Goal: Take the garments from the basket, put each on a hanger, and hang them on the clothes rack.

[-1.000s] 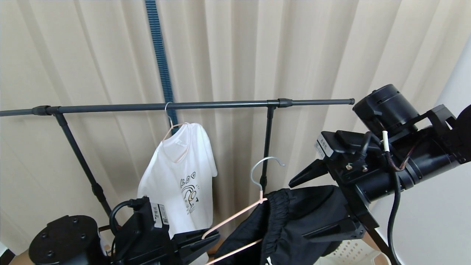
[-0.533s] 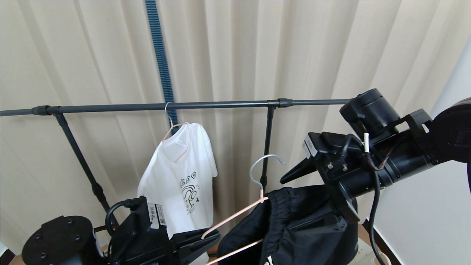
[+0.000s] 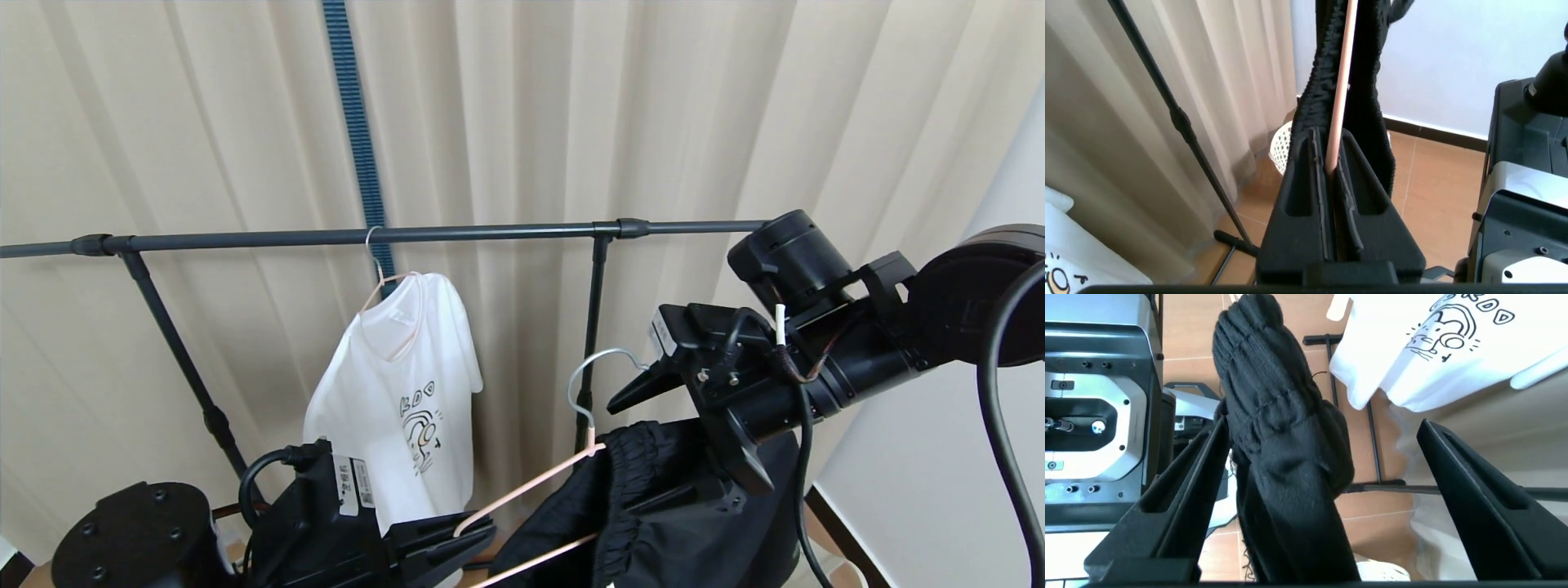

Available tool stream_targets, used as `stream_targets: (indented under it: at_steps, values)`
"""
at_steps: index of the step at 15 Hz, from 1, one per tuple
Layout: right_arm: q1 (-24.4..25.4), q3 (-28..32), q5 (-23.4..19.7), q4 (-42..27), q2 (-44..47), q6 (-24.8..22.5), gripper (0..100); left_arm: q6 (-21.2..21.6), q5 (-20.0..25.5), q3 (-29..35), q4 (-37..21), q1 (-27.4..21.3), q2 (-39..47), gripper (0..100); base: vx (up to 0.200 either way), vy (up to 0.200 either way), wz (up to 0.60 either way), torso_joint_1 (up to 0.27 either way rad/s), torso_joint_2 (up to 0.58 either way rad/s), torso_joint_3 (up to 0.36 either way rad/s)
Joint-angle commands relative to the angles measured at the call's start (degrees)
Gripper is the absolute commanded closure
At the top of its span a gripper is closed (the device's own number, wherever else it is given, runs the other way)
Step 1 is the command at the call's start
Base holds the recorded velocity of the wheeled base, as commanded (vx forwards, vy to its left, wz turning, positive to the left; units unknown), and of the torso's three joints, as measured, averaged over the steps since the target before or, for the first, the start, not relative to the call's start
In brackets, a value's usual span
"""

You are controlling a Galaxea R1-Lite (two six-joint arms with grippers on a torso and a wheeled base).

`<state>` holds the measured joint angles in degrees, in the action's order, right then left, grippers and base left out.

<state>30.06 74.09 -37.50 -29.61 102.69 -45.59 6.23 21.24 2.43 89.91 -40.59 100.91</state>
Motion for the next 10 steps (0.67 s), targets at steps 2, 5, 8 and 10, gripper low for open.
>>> stream_targets:
  at_steps: [2, 5, 8, 10]
  values:
    - [0.1, -0.2, 0.0, -0.2, -0.3, 0.0, 100, 0.0, 0.0, 0.0, 0.1, -0.2, 0.1, 100, 0.0, 0.0, 0.0, 0.0, 0.0, 0.0]
    - [0.4, -0.5, 0.0, -0.4, -0.2, 0.0, 100, -0.2, 0.0, 0.1, 0.1, -0.1, 0.2, 100, 0.0, 0.0, 0.0, 0.0, 0.0, 0.0]
    - [0.4, -1.1, -0.1, -0.4, -0.8, 0.0, 100, -0.3, 0.0, 0.1, 0.1, 0.0, 0.2, 100, 0.0, 0.0, 0.0, 0.0, 0.0, 0.0]
    - [0.4, -1.4, -0.1, -0.4, -1.2, 0.0, 100, -0.5, 0.0, -0.1, 0.1, 0.3, 0.2, 100, 0.0, 0.0, 0.0, 0.0, 0.0, 0.0]
